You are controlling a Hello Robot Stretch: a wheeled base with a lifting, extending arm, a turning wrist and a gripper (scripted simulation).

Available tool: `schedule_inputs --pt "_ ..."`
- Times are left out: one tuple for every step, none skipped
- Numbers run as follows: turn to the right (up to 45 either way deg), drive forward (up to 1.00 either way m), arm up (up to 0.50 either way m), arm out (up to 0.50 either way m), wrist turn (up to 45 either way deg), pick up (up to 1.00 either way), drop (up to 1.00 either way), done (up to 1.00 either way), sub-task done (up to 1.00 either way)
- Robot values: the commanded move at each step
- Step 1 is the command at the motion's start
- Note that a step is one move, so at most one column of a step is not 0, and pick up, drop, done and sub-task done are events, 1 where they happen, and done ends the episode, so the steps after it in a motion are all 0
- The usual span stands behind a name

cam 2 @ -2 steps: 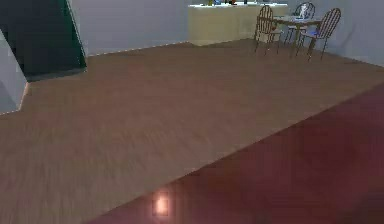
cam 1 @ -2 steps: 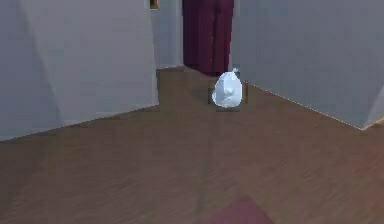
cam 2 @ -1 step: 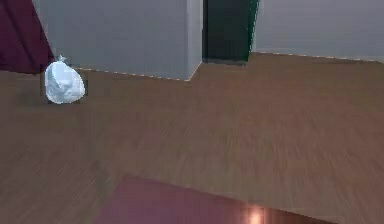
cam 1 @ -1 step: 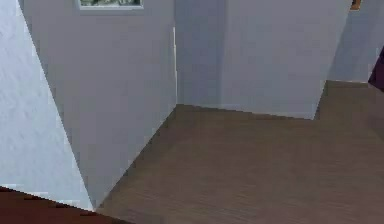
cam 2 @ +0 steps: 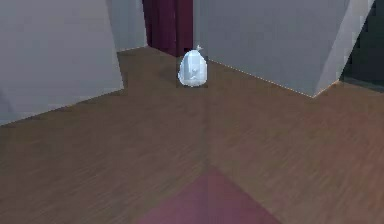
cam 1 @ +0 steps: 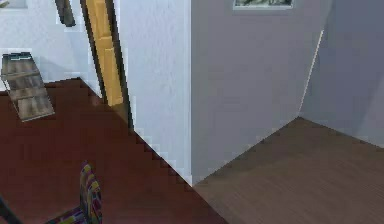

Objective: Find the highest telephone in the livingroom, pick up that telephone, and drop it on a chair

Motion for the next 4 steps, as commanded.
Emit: schedule_inputs --pt "0.0 0.8 0.0 0.0 0.0 0.0 0.0 0.0 0.0" --pt "-45.0 0.0 0.0 0.0 0.0 0.0 0.0 0.0 0.0" --pt "-3.0 0.0 0.0 0.0 0.0 0.0 0.0 0.0 0.0" --pt "0.0 0.55 0.0 0.0 0.0 0.0 0.0 0.0 0.0"
